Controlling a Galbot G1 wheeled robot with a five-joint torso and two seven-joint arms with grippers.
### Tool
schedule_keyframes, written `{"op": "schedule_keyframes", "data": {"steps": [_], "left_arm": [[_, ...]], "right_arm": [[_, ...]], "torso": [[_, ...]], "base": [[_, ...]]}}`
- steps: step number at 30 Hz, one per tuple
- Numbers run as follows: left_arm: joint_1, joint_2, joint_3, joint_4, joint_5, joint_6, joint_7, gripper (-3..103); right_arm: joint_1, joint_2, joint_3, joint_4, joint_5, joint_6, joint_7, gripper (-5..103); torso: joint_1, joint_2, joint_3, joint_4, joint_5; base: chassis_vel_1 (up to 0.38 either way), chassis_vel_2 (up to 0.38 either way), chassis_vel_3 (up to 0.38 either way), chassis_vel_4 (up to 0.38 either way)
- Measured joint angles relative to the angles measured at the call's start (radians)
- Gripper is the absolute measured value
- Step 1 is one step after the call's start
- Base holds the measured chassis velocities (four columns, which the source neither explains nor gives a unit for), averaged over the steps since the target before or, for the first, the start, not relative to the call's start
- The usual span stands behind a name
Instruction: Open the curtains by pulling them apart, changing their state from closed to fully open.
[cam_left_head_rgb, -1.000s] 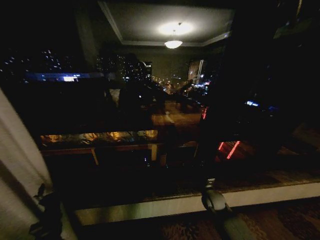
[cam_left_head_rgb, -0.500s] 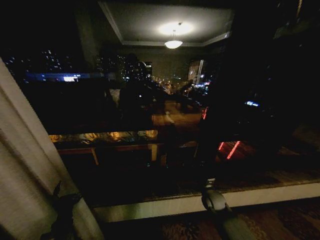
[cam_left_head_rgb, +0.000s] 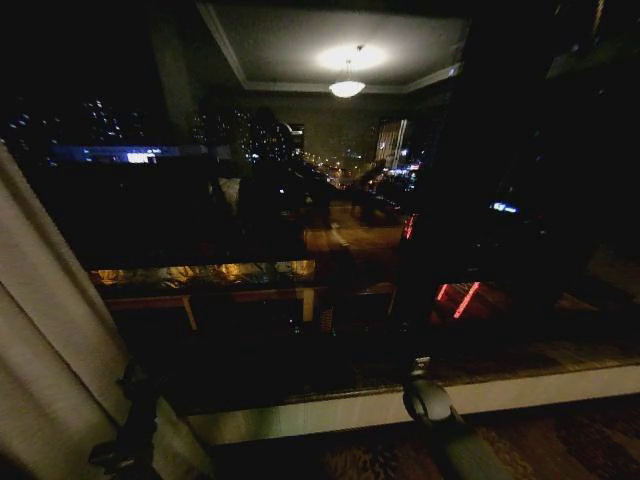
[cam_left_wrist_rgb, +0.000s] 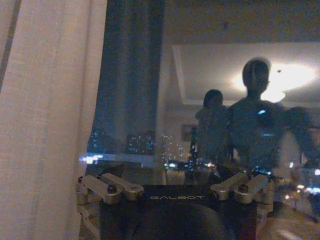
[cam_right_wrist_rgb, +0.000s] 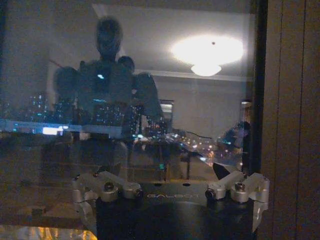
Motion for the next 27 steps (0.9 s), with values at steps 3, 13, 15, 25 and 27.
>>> {"op": "schedule_keyframes", "data": {"steps": [3, 13, 15, 25, 27], "left_arm": [[-0.01, -0.005, 0.0, 0.01, 0.019, 0.0, -0.005, 100], [-0.01, -0.024, 0.028, 0.015, 0.055, -0.021, 0.033, 100], [-0.009, -0.026, 0.029, 0.016, 0.061, -0.023, 0.033, 100], [-0.009, -0.026, 0.029, 0.017, 0.063, -0.024, 0.033, 100], [-0.008, -0.026, 0.029, 0.017, 0.063, -0.024, 0.033, 100]], "right_arm": [[0.0, 0.0, 0.0, 0.0, 0.0, 0.0, 0.0, 100], [0.0, 0.0, 0.0, 0.0, 0.0, 0.0, 0.0, 100], [0.0, 0.0, 0.0, 0.0, 0.0, 0.0, 0.0, 100], [0.0, 0.0, 0.0, 0.0, 0.0, 0.0, 0.0, 100], [0.0, 0.0, 0.0, 0.0, 0.0, 0.0, 0.0, 100]], "torso": [[0.0, 0.0, 0.0, 0.0, 0.0], [0.0, 0.0, 0.0, 0.0, 0.0001], [0.0, 0.0, 0.0, 0.0, 0.0], [0.0, 0.0, 0.0, 0.0001, 0.0001], [0.0, 0.0, 0.0, 0.0001, 0.0]], "base": [[0.0, 0.0, 0.0, 0.0], [0.0, 0.0, 0.0, 0.0], [0.0, 0.0, 0.0, 0.0], [0.0, 0.0, 0.0, 0.0], [0.0, 0.0, 0.0, 0.0]]}}
